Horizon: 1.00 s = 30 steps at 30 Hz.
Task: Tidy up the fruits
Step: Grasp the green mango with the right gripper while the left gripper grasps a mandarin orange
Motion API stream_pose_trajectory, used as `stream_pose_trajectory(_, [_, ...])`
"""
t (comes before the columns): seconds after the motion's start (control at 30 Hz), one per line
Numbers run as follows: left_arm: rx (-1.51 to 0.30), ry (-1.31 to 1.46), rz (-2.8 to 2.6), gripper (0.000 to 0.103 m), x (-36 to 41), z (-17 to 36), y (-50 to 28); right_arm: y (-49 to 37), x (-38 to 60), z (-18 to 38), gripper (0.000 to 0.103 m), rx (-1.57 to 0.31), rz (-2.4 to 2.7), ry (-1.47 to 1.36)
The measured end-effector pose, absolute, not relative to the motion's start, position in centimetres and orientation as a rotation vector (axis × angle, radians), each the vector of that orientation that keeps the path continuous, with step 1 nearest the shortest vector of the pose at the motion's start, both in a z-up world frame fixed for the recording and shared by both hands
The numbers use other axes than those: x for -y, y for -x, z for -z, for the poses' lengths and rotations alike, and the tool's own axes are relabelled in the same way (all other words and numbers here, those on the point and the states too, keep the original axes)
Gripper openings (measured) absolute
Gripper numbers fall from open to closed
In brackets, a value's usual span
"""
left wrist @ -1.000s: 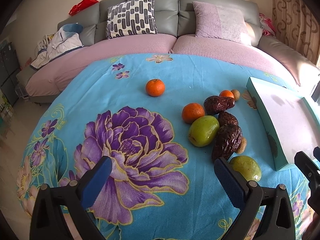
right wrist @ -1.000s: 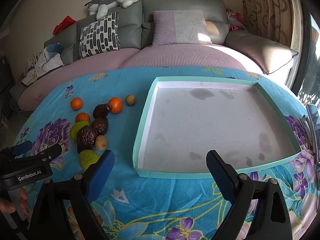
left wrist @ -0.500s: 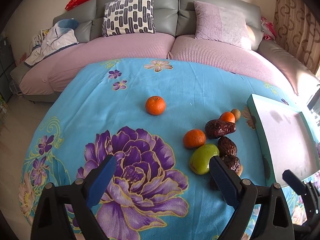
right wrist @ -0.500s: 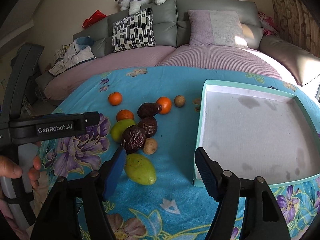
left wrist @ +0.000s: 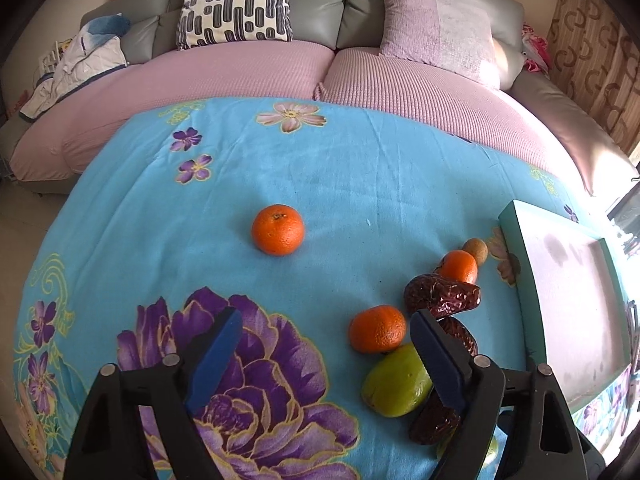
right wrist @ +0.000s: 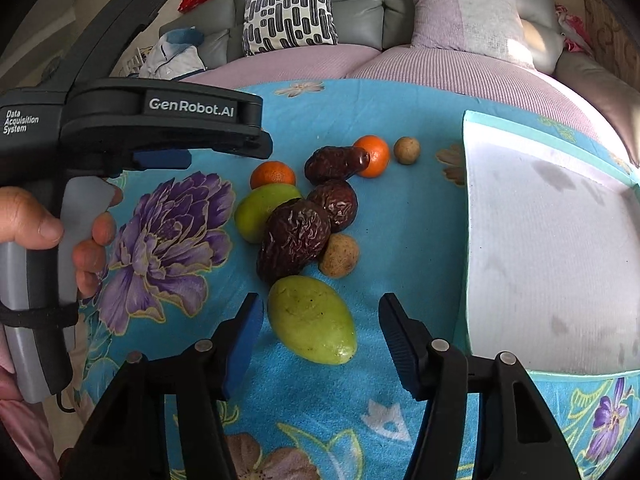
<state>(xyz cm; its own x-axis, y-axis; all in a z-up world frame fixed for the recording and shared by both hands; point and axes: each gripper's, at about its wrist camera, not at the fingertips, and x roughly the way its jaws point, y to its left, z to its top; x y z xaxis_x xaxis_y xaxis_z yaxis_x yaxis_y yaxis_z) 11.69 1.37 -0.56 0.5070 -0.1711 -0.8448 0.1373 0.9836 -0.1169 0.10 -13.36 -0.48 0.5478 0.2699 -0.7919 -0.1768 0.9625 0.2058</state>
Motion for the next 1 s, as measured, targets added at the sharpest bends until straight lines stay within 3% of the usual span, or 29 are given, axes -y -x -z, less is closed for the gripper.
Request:
stream_pose_trajectory(0.13, [-1.064, 0.062, 0.219, 0.077, -0.9, 2.1, -12.3, -0.1, 13.0, 0.8, 0.047, -0.966, -0.293, -0.103])
stream_pose_trajectory(0.27, [-1.083, 0.123, 0.278, 0.067, -0.7, 2.9, -12.7, 0.2, 13.1, 0.4, 0.047, -0.95, -0.292, -0.105])
stream_pose_trajectory(0.43, [-1.092, 0.186, 0.359, 0.038, -0.1, 3.2, -13.0, 0.6, 13.6, -0.4, 0.047, -0.903, -0.272, -0.125])
stream_pose_trajectory(0.67, [-1.083, 0.192, 0.333, 0.036, -0.3, 2.8, -13.0, 1.4, 15.3, -2.5, 0.047, -0.822, -0.232, -0.155])
stream_pose_trajectory(1.0, [-0.932, 0.141, 0.341, 0.036, 1.6, -2.3, -11.0, -0.1, 22.7, -5.9, 0.047, -0.769, 0.064, -0.163])
